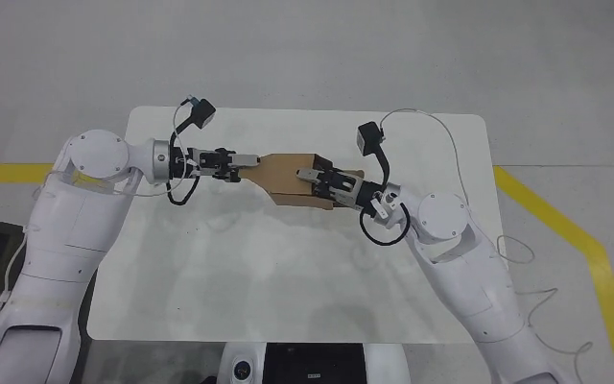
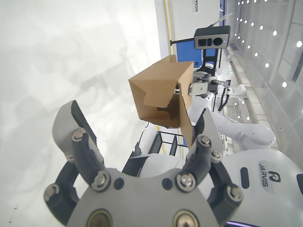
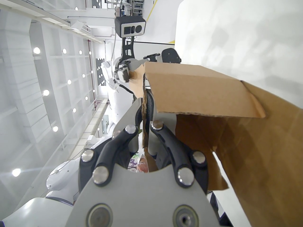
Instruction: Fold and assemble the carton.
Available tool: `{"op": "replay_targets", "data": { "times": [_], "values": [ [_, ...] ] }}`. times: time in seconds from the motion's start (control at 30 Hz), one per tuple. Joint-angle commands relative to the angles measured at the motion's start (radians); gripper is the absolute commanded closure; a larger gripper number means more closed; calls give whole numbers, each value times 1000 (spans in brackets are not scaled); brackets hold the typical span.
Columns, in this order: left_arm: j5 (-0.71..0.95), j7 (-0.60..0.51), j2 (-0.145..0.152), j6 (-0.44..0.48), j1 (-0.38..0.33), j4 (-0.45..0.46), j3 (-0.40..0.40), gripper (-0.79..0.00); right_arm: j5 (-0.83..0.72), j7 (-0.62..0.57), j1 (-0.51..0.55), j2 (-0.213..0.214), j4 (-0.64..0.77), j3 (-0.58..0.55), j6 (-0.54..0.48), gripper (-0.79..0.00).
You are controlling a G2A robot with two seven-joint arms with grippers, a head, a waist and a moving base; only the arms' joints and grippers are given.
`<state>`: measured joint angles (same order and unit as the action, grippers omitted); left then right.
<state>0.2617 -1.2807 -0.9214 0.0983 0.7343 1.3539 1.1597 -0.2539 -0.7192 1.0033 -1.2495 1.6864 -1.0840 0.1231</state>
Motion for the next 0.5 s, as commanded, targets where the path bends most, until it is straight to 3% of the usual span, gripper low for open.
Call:
{"op": "replay_targets", "data": {
  "times": [0.0, 0.47],
  "values": [
    [-8, 8, -2, -17, -12, -19, -10, -785, -3, -4, 1, 0, 5, 1, 0, 0],
    [44, -6, -10, 9, -32, -71, -27, -785, -53, -13, 13, 0, 23, -12, -10, 0]
  ]
}}
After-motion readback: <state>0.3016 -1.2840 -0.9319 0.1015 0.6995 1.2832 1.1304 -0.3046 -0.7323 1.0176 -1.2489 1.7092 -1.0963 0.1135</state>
